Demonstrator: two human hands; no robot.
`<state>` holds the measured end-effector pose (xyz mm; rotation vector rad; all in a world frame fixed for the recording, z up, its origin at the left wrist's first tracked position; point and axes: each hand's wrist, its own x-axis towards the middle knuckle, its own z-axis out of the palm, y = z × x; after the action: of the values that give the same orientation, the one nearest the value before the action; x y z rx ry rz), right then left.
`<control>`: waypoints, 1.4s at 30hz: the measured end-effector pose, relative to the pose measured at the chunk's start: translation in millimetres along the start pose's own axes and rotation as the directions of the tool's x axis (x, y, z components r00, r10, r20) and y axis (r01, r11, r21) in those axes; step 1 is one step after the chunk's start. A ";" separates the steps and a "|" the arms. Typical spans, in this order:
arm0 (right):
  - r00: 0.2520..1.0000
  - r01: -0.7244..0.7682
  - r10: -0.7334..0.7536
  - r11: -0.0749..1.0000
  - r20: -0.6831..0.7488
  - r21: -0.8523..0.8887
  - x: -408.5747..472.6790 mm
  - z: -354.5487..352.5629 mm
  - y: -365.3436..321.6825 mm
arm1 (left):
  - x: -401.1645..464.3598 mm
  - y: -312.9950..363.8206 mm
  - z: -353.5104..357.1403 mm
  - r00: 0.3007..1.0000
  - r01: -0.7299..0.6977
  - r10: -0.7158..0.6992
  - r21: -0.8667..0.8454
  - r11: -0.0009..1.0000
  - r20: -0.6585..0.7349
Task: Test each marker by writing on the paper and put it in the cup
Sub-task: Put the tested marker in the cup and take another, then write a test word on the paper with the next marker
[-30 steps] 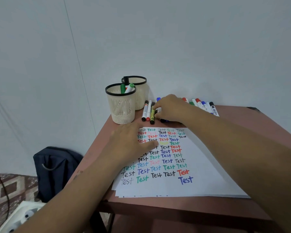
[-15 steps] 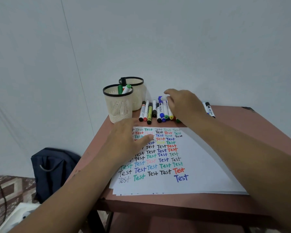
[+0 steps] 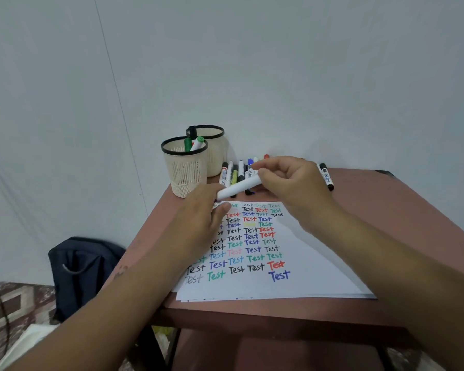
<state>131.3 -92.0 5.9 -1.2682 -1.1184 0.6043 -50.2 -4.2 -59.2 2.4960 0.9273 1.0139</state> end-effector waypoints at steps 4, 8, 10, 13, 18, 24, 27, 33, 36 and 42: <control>0.987 -0.154 0.136 0.958 0.089 0.241 -7.8 11.0 -2.1 | -2.2 4.0 -5.3 1.000 -0.007 0.007 0.000 1.000 0.002; 0.973 -0.204 0.163 0.940 0.166 0.272 -10.5 18.1 1.4 | -9.0 12.9 -12.0 0.999 -0.031 0.031 -0.002 1.000 -0.022; 0.976 -0.188 0.156 0.954 0.148 0.233 -10.0 19.9 2.2 | -11.1 15.8 -13.9 0.999 -0.027 0.026 -0.011 1.000 -0.034; 0.984 -0.139 0.124 0.982 0.125 0.125 -11.0 19.2 0.2 | -9.7 13.1 -15.2 0.999 0.051 -0.051 -0.014 0.999 -0.010; 0.994 -0.090 0.091 0.996 0.065 -0.016 -11.4 8.5 0.2 | -11.0 17.3 -20.9 1.000 -0.004 0.005 0.118 0.993 -0.012; 0.962 -0.232 0.246 0.965 -0.115 0.124 8.2 -34.6 19.4 | -5.7 17.2 -16.2 0.991 0.030 -0.070 0.324 0.946 0.113; 0.961 -0.255 0.269 0.953 -0.068 0.161 5.9 -48.0 34.5 | -1.8 15.0 -10.0 0.963 0.112 -0.181 0.318 0.941 0.199; 0.960 -0.277 0.277 0.961 -0.038 -0.005 2.5 -47.8 46.0 | 0.7 14.2 -7.1 0.953 0.137 -0.219 0.345 0.929 0.211; 0.961 -0.273 0.271 0.961 -0.048 -0.044 1.3 -47.4 46.1 | 1.0 12.6 -6.1 0.954 0.132 -0.217 0.359 0.924 0.208; 0.962 -0.272 0.268 0.954 -0.051 -0.126 1.5 -47.0 47.9 | 1.8 9.0 -4.5 0.960 0.118 -0.199 0.363 0.924 0.197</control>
<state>184.1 -99.0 -34.9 -1.5564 -0.9768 0.7185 -48.3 -9.7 -50.7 2.6858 1.3039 0.5283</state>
